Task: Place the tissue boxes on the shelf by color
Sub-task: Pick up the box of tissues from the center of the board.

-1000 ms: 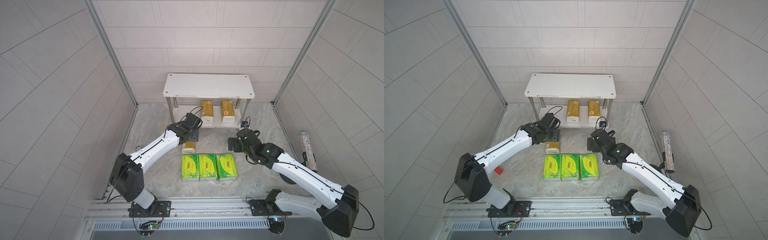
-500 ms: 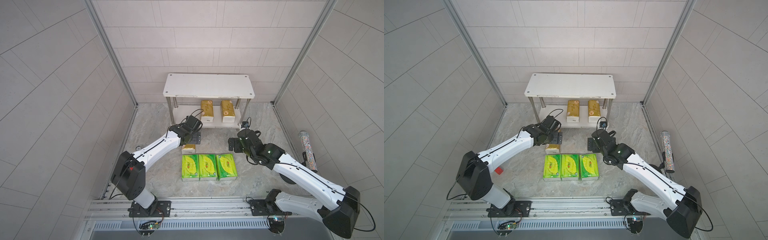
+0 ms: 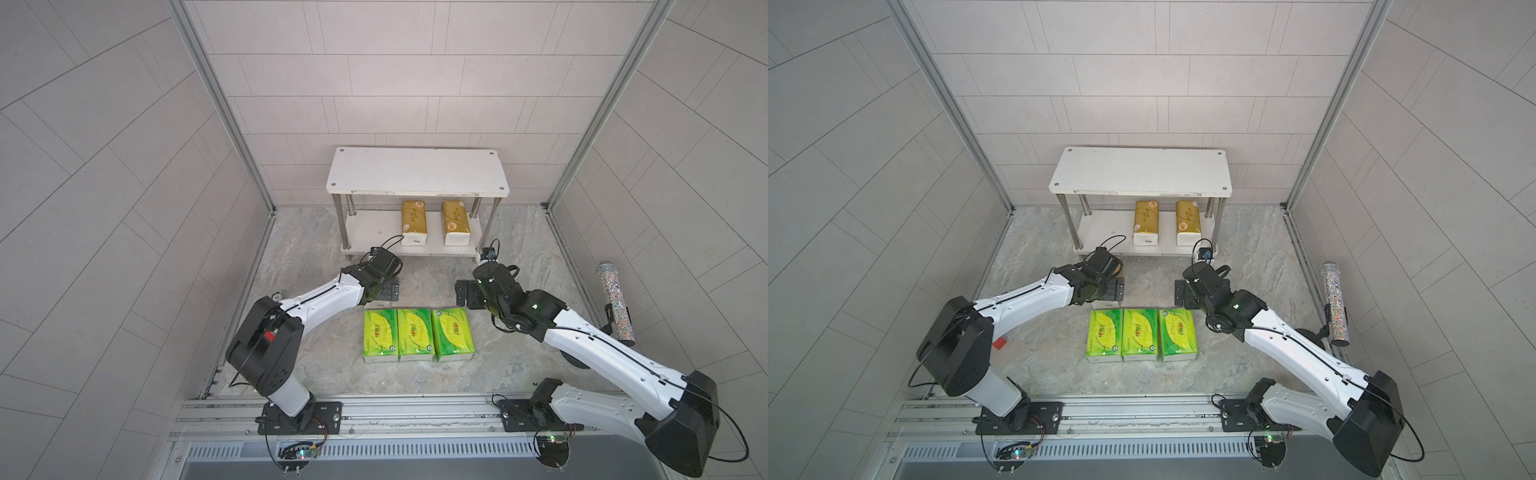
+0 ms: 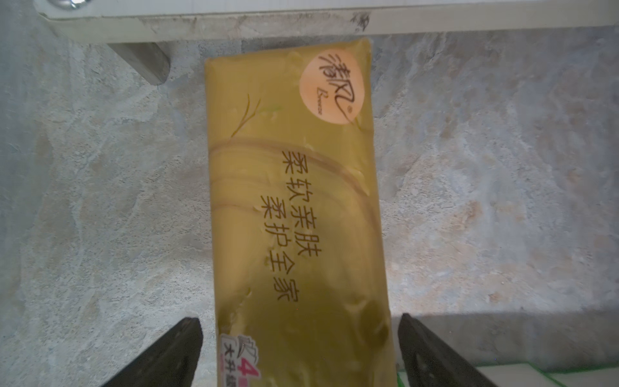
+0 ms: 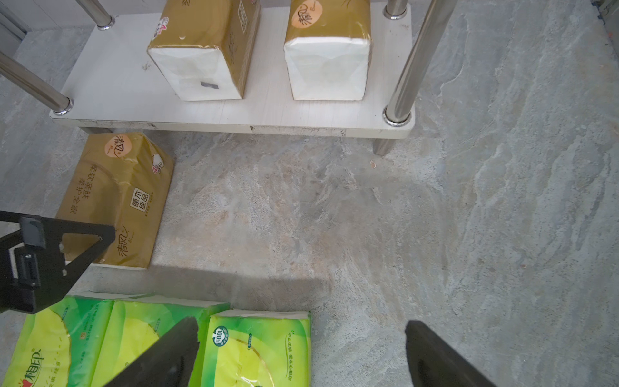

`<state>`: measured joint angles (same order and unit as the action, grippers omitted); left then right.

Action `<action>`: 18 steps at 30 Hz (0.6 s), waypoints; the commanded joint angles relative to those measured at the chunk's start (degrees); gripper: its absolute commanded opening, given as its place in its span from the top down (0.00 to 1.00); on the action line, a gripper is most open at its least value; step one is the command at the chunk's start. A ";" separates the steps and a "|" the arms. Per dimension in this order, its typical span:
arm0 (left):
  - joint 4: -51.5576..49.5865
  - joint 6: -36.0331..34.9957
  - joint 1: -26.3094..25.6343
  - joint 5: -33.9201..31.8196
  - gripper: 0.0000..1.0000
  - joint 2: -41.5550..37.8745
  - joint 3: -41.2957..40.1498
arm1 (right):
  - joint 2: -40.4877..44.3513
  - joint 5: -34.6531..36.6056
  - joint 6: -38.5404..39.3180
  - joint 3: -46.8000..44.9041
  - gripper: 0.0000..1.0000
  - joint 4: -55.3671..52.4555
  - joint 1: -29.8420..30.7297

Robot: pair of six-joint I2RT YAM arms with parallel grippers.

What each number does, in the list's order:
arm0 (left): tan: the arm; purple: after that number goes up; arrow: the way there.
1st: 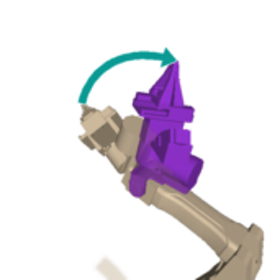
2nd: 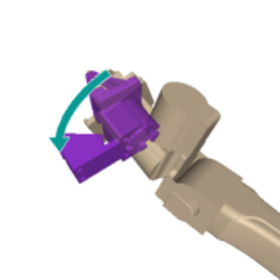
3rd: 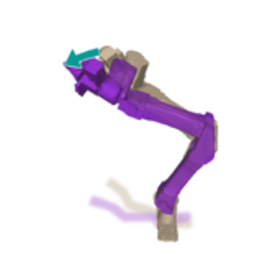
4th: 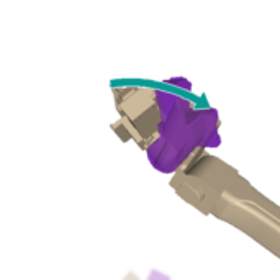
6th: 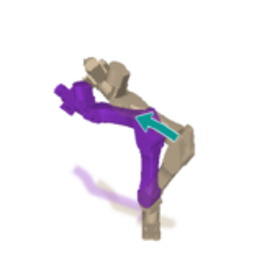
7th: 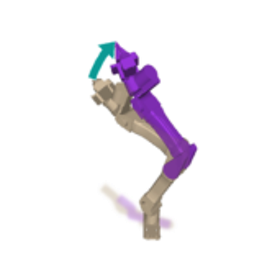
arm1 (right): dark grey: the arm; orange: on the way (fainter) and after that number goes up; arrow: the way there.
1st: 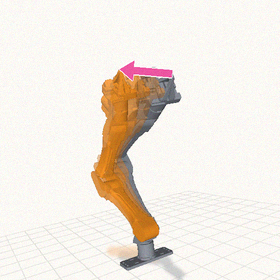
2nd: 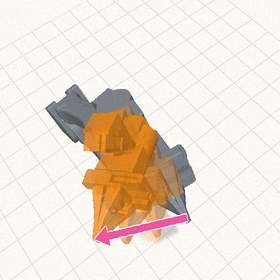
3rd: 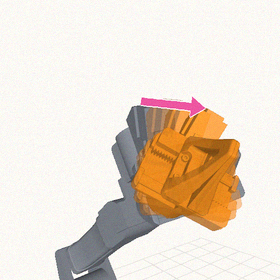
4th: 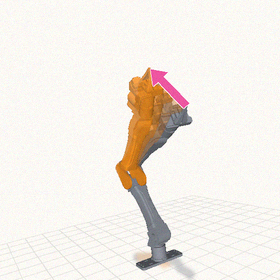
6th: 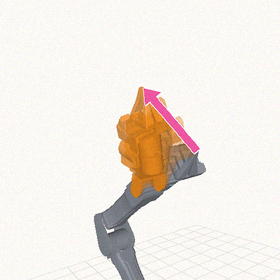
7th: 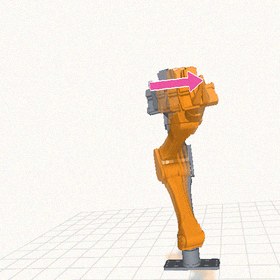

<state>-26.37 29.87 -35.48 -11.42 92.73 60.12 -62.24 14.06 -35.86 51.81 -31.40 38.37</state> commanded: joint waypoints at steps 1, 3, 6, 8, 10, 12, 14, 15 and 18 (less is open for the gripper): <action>3.41 0.46 0.39 -1.27 0.00 1.42 -1.36 | 0.79 0.11 -0.88 -1.00 0.00 0.24 0.30; 4.32 0.43 0.46 -1.17 0.00 2.55 -1.90 | 0.89 0.09 -0.88 -1.30 0.00 0.28 0.31; 5.66 0.26 0.50 -1.06 0.00 4.09 -2.67 | 0.90 0.01 -0.88 -1.61 0.00 0.55 0.30; 5.96 0.21 0.59 -1.35 0.00 4.94 -2.70 | 0.80 -0.09 -0.82 -1.67 0.00 0.66 0.30; 6.54 -0.24 0.59 -1.33 0.03 5.43 -2.65 | 0.80 -0.23 -0.79 -1.74 0.00 0.83 0.30; 6.77 -0.65 0.59 -1.42 0.09 5.70 -2.31 | 0.80 -0.27 -0.71 -1.67 0.00 0.74 0.30; 6.77 -0.95 0.57 -1.67 0.16 5.60 -2.02 | 0.84 -0.33 -0.65 -1.68 0.00 0.78 0.30; 6.93 -1.02 0.59 -1.92 0.19 5.28 -2.10 | 0.80 -0.35 -0.62 -1.70 0.00 0.77 0.30; 6.77 -1.12 0.59 -2.16 0.25 3.86 -2.11 | 0.85 -0.32 -0.61 -1.90 0.00 0.75 0.30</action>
<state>-20.05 29.43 -35.20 -12.08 97.89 57.89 -62.24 13.30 -36.23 50.54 -30.61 38.37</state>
